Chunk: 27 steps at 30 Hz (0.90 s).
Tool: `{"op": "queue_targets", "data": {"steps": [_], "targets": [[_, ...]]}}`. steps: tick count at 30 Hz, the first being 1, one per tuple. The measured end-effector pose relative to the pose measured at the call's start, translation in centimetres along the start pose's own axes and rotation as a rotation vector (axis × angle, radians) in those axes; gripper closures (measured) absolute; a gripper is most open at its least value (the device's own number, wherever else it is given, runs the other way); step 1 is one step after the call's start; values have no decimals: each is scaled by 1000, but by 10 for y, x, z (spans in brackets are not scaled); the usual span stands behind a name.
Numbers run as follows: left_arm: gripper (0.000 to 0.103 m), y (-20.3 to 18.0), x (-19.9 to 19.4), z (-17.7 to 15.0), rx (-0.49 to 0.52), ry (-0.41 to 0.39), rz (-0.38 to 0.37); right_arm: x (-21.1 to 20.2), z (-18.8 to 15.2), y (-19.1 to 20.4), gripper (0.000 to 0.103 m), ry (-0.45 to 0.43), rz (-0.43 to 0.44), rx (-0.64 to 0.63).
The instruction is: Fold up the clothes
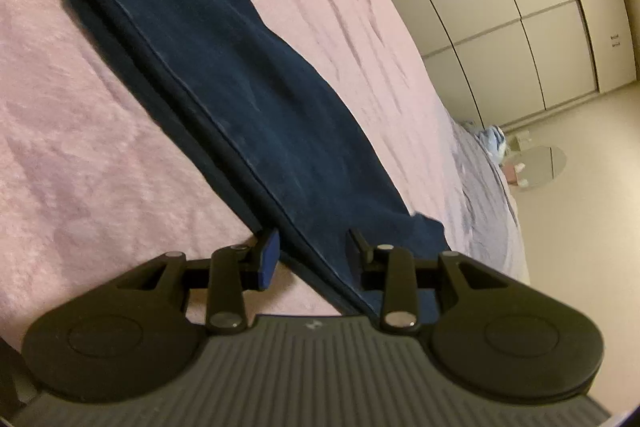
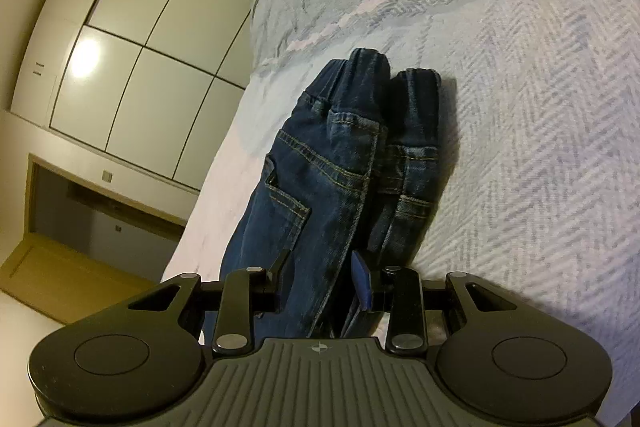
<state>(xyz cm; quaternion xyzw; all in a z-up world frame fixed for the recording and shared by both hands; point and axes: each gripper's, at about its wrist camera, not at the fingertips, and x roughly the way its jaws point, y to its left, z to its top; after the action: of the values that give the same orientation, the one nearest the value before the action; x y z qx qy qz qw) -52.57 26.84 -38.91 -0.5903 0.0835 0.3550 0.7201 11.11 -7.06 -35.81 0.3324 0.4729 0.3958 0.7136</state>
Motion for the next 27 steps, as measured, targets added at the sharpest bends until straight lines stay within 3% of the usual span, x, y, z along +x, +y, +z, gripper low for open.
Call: {"op": "queue_targets", "data": {"steps": [3, 6, 9, 12, 13, 15, 22, 24, 27], "targets": [[72, 5, 5, 4, -45, -16, -4, 3, 0, -1, 67, 6, -1, 5], [76, -2, 9, 5, -7, -35, -3, 6, 2, -1, 67, 7, 2, 8], [96, -5, 7, 4, 47, -52, 12, 10, 3, -2, 67, 9, 1, 11], [100, -5, 7, 1, 88, -51, 17, 13, 5, 0, 68, 6, 0, 0], [100, -6, 7, 0, 101, -51, 19, 15, 5, 1, 68, 5, -12, -16], [101, -8, 10, -3, 133, -52, 27, 17, 5, 5, 92, 2, -54, -64], [103, -13, -24, -11, 291, -118, -16, -8, -7, 31, 97, -59, -105, -236], [103, -13, -25, -16, 356, -111, 17, -16, -13, 33, 97, -73, -115, -278], [100, 1, -7, -24, 376, -79, 85, 5, -19, 11, 97, -12, -189, -256]]}}
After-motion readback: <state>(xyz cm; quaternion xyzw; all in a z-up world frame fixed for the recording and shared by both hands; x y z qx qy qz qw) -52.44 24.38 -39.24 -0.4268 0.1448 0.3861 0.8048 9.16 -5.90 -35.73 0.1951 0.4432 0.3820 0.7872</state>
